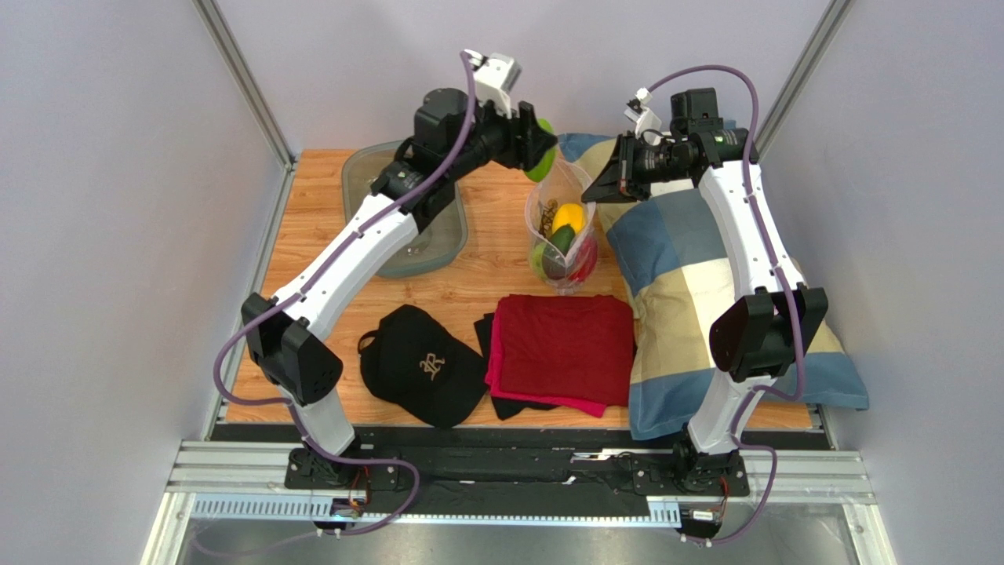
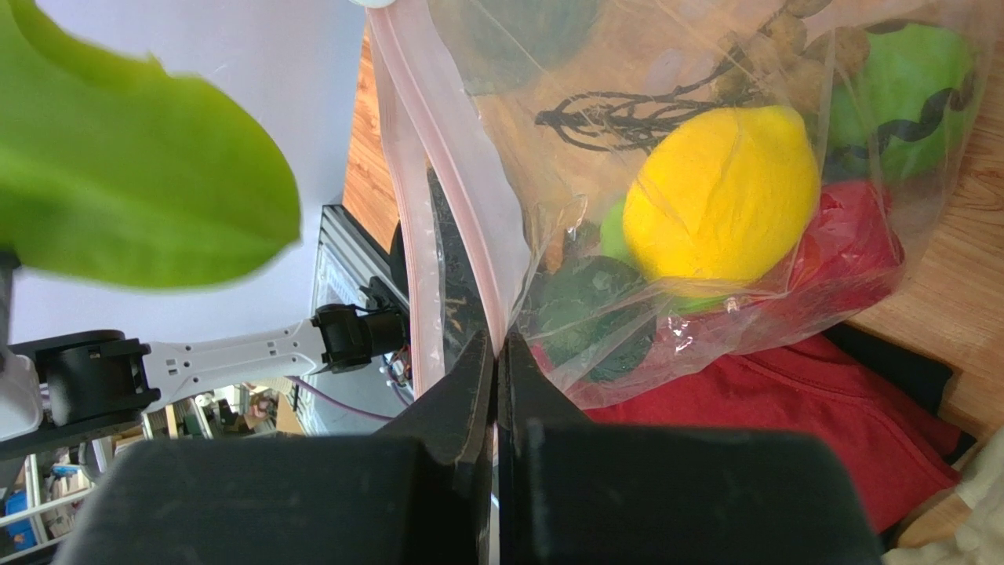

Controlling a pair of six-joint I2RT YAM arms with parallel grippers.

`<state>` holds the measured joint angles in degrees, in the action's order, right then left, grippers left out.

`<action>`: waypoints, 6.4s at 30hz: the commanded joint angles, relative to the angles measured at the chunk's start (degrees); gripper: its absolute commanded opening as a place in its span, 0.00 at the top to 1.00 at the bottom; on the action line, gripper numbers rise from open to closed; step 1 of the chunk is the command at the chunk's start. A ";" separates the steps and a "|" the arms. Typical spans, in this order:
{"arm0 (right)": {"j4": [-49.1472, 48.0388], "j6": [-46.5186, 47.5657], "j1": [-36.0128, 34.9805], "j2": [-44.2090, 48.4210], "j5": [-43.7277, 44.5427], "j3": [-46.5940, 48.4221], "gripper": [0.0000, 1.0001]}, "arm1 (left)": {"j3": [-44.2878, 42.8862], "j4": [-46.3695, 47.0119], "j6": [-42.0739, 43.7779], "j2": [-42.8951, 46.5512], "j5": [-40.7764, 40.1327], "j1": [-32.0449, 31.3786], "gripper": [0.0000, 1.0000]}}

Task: Place the food in the zip-top bag and seal the zipper
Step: Place the fake fruit in the zipper food storage bag, then zip the zipper food storage bag at the center of the board.

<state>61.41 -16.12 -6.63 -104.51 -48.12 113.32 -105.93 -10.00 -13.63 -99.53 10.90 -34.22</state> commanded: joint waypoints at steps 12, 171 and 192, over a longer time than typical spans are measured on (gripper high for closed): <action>-4.45 -4.09 1.36 0.54 -5.84 0.50 1.00 | 6.17 5.08 8.70 -3.83 2.55 -4.98 0.42; -27.22 41.34 -13.93 19.34 -4.00 -17.69 1.00 | -1.39 -24.71 46.75 -2.25 38.49 3.55 0.44; -22.55 52.25 -13.93 20.75 -2.68 -22.79 0.67 | -4.46 -32.71 52.39 -4.27 45.27 2.49 1.00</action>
<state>41.34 35.88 -20.23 -83.59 -50.61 89.71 -107.79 -41.21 35.59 -103.79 53.69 -30.87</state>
